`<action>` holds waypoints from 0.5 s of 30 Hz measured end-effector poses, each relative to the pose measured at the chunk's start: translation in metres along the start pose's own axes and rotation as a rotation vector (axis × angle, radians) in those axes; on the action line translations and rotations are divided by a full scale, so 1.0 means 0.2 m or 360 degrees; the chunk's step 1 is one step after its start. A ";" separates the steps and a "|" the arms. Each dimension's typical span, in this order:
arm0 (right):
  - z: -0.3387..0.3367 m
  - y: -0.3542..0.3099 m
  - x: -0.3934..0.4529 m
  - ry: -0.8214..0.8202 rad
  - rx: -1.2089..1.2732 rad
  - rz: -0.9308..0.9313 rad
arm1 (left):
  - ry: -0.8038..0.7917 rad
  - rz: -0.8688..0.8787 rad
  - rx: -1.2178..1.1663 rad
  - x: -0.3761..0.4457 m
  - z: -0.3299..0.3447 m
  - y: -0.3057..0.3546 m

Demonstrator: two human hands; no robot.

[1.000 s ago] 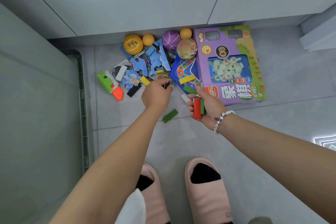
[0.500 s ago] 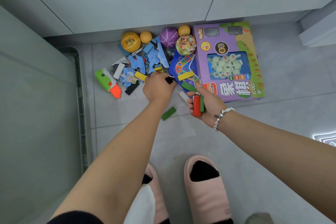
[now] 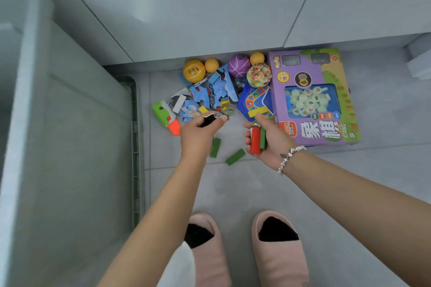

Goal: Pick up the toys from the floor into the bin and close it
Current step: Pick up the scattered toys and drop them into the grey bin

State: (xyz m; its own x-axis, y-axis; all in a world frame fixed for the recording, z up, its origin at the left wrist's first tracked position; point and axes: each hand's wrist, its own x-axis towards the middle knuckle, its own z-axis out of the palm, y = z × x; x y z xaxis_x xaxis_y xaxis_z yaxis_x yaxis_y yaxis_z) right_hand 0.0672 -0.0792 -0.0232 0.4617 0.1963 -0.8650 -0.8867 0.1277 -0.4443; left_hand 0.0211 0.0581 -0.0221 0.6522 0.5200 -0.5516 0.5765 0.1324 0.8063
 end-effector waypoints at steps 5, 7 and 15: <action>0.36 -0.05 -0.20 -0.0329 0.0062 0.0014 | 0.0108 0.0024 -0.0415 -0.32 -0.32 0.23; 0.53 -0.06 -0.32 -0.0493 0.0127 0.0065 | 0.0171 0.0114 -0.0562 -0.47 -0.47 0.33; 1.13 -0.05 -0.83 -0.1024 -0.0115 0.0207 | 0.0679 0.0337 -0.0906 -0.88 -1.00 0.53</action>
State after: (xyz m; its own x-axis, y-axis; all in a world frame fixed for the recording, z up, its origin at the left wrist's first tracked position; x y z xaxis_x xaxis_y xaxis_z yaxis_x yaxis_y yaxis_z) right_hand 0.0041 0.1057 0.1773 0.2529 0.7504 -0.6108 -0.9252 0.0029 -0.3795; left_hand -0.1302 0.1489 0.2028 0.4062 0.8503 -0.3347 0.0398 0.3495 0.9361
